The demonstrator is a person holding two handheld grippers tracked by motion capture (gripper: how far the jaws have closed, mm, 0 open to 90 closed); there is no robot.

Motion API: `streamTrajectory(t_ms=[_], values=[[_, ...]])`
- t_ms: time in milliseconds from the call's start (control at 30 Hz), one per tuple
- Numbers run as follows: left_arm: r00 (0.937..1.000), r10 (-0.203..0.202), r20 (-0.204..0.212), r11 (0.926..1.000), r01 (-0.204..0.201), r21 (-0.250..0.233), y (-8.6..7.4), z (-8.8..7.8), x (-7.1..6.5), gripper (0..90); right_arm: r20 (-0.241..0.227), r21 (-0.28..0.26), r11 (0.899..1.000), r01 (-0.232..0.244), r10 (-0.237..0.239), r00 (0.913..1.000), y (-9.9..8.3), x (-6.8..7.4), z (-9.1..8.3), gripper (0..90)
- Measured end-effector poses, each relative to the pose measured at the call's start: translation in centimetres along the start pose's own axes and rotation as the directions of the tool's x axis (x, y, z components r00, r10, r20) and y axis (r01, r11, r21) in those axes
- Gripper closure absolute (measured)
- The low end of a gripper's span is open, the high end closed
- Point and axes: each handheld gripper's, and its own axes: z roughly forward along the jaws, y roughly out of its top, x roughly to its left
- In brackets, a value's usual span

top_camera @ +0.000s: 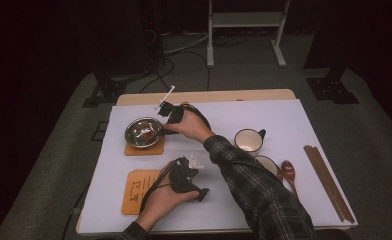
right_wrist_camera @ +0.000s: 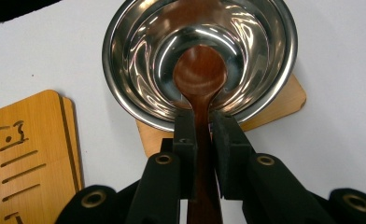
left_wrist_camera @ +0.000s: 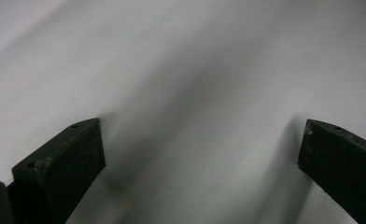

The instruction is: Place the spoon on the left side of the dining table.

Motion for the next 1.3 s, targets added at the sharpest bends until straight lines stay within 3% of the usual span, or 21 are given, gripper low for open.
streamTrajectory(t_ms=[333, 567, 1000, 1300], values=[[1.0000, -0.001, 0.001, 1.0000, 0.001, 0.001, 0.0, 0.0, 0.0, 0.0, 0.003, -0.021, 1.000, 0.007, -0.007, 1.0000, 0.1, 0.0, -0.2, 73.4], [1.0000, 0.003, 0.002, 1.0000, -0.003, 0.003, 0.0, 0.0, 0.0, 0.0, -0.002, -0.047, 0.999, 0.008, -0.008, 1.0000, 0.2, 0.1, -1.1, 62.7], [1.0000, -0.002, 0.004, 1.0000, 0.002, 0.004, 0.0, 0.0, 0.0, 0.0, 0.035, -0.075, 0.997, -0.010, 0.013, 0.9993, -0.2, -0.4, -4.6, 51.4], [1.0000, 0.001, 0.006, 1.0000, -0.001, 0.006, 0.0, 0.0, 0.0, 0.0, 0.063, -0.091, 0.996, -0.026, 0.032, 0.9975, -2.1, -1.1, -7.7, 44.9]])
